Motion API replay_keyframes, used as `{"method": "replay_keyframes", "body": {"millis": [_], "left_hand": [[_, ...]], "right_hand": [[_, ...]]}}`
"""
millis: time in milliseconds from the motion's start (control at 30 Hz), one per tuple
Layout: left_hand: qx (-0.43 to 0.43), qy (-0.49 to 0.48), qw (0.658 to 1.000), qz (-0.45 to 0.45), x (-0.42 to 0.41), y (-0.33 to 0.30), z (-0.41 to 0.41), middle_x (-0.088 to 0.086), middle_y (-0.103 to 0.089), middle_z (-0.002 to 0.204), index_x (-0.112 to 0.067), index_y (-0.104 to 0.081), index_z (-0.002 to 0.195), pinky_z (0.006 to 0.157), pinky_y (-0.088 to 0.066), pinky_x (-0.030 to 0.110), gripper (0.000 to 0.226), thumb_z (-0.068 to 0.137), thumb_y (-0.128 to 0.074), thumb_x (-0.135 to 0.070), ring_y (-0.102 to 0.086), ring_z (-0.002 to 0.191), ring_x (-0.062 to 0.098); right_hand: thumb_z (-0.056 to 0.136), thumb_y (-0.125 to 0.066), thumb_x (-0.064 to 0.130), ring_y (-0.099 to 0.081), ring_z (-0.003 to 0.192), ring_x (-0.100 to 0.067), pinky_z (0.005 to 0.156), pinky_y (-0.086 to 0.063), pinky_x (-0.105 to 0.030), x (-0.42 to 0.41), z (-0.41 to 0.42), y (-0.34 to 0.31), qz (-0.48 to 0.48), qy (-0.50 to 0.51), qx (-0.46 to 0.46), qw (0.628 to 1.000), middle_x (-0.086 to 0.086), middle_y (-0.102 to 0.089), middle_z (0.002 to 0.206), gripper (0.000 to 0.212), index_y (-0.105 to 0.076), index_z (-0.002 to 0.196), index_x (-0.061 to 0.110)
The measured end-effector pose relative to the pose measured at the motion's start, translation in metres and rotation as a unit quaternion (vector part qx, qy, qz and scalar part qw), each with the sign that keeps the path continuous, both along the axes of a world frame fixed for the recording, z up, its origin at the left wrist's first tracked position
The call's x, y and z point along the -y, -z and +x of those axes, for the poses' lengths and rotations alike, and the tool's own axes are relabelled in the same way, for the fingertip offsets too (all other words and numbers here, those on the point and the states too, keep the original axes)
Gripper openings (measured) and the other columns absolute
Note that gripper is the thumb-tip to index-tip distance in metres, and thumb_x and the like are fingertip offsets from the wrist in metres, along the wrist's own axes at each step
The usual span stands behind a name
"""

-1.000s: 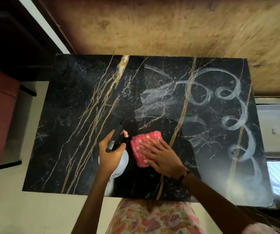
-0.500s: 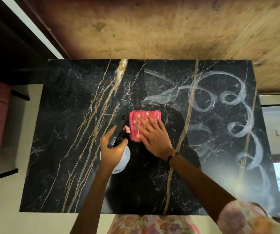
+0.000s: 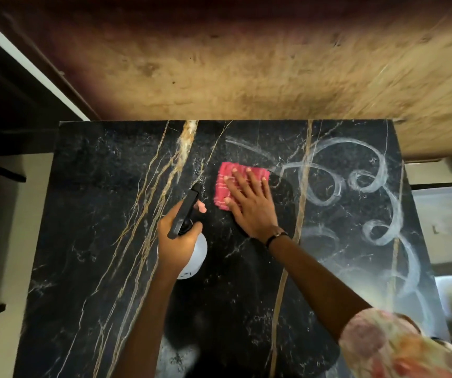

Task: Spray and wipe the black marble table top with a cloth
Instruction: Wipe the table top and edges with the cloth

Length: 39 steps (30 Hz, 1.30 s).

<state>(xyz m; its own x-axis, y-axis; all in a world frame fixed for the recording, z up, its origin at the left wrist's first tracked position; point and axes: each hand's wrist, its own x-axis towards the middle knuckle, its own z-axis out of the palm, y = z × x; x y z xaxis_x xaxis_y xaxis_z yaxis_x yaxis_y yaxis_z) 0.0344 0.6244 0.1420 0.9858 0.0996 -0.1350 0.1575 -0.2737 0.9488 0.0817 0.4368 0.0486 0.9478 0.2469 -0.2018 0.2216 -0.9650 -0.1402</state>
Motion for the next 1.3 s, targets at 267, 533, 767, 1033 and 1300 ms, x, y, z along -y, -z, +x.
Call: {"method": "replay_keyframes", "body": {"millis": [267, 533, 767, 1033, 1300], "left_hand": [[0.000, 0.005, 1.000, -0.016, 0.001, 0.010, 0.036, -0.013, -0.060, 0.054, -0.021, -0.063, 0.075, 0.061, -0.041, 0.011, 0.041, 0.077, -0.052, 0.019, -0.052, 0.050, 0.000], [0.027, 0.027, 0.999, -0.022, 0.008, 0.009, 0.063, -0.012, -0.055, 0.062, -0.005, -0.066, 0.090, 0.065, -0.040, 0.015, 0.029, 0.077, -0.054, 0.017, -0.054, 0.056, -0.001], [0.019, 0.012, 0.999, -0.039, 0.006, 0.015, 0.073, -0.008, -0.052, 0.051, -0.013, -0.064, 0.083, 0.057, -0.040, 0.021, 0.022, 0.076, -0.054, 0.005, -0.045, 0.047, 0.006], [0.074, 0.077, 0.994, -0.019, 0.011, 0.006, 0.074, 0.013, -0.066, 0.078, -0.009, -0.064, 0.095, 0.059, -0.041, 0.012, 0.028, 0.074, -0.052, 0.005, -0.052, 0.054, 0.000], [0.038, 0.032, 0.998, -0.027, 0.005, 0.015, 0.076, -0.005, -0.048, 0.046, -0.022, -0.061, 0.073, 0.049, -0.038, 0.027, 0.009, 0.073, -0.054, -0.016, -0.041, 0.043, 0.012]], "right_hand": [[0.100, -0.019, 0.050, -0.003, 0.149, -0.024, 0.119, -0.009, -0.050, 0.090, -0.027, 0.003, -0.014, -0.120, 0.018, 0.992, 0.001, -0.011, 0.160, 0.055, -0.012, 0.151, 0.032], [0.100, -0.025, 0.046, 0.003, 0.148, -0.027, 0.119, -0.003, -0.055, 0.016, 0.084, 0.002, 0.017, 0.063, 0.006, 0.998, 0.000, -0.005, 0.161, 0.054, -0.011, 0.150, 0.032], [0.099, -0.013, 0.052, -0.001, 0.149, -0.023, 0.121, -0.003, -0.049, 0.049, 0.046, 0.007, -0.001, -0.152, 0.020, 0.988, 0.004, -0.008, 0.160, 0.053, -0.009, 0.149, 0.035], [0.101, -0.029, 0.044, 0.002, 0.149, -0.026, 0.119, -0.002, -0.054, 0.037, 0.134, 0.001, 0.009, 0.063, 0.012, 0.998, 0.000, -0.005, 0.161, 0.054, -0.013, 0.151, 0.032], [0.099, -0.023, 0.047, -0.005, 0.149, -0.026, 0.120, -0.005, -0.051, -0.018, 0.113, 0.001, 0.015, -0.118, 0.012, 0.993, 0.002, -0.015, 0.160, 0.053, -0.020, 0.150, 0.032]]}}
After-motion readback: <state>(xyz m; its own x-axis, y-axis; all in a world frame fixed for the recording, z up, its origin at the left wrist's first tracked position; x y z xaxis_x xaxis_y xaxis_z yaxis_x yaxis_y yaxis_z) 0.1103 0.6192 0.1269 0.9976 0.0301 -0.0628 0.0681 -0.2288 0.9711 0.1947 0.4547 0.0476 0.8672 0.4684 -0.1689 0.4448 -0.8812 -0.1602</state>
